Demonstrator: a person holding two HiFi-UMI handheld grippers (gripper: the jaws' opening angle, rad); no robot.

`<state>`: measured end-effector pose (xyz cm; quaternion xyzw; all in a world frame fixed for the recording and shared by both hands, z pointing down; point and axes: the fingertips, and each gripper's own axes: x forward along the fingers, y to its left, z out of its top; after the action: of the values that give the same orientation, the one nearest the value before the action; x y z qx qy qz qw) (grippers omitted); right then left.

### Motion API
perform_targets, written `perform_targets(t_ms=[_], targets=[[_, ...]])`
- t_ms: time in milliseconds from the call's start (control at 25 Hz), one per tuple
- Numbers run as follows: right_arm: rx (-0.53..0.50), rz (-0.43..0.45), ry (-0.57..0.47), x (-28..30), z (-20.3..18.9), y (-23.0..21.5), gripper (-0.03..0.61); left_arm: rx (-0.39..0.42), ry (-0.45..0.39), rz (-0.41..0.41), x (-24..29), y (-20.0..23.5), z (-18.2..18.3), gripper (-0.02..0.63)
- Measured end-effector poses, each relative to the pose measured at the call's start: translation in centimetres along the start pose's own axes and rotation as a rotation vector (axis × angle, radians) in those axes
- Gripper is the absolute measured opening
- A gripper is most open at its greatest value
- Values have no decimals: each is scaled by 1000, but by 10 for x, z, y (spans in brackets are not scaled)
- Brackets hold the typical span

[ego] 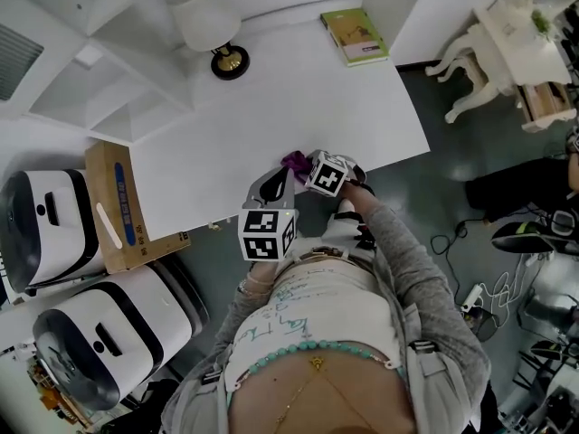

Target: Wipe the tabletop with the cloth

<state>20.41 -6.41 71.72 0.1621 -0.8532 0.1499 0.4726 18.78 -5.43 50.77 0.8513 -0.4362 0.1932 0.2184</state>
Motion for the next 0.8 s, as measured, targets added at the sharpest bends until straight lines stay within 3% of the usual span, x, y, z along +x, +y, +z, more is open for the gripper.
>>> perform_targets(t_ms=[800], targets=[[-3, 7, -10, -24, -32, -28, 84, -16, -11, 39, 26, -38, 7, 5]])
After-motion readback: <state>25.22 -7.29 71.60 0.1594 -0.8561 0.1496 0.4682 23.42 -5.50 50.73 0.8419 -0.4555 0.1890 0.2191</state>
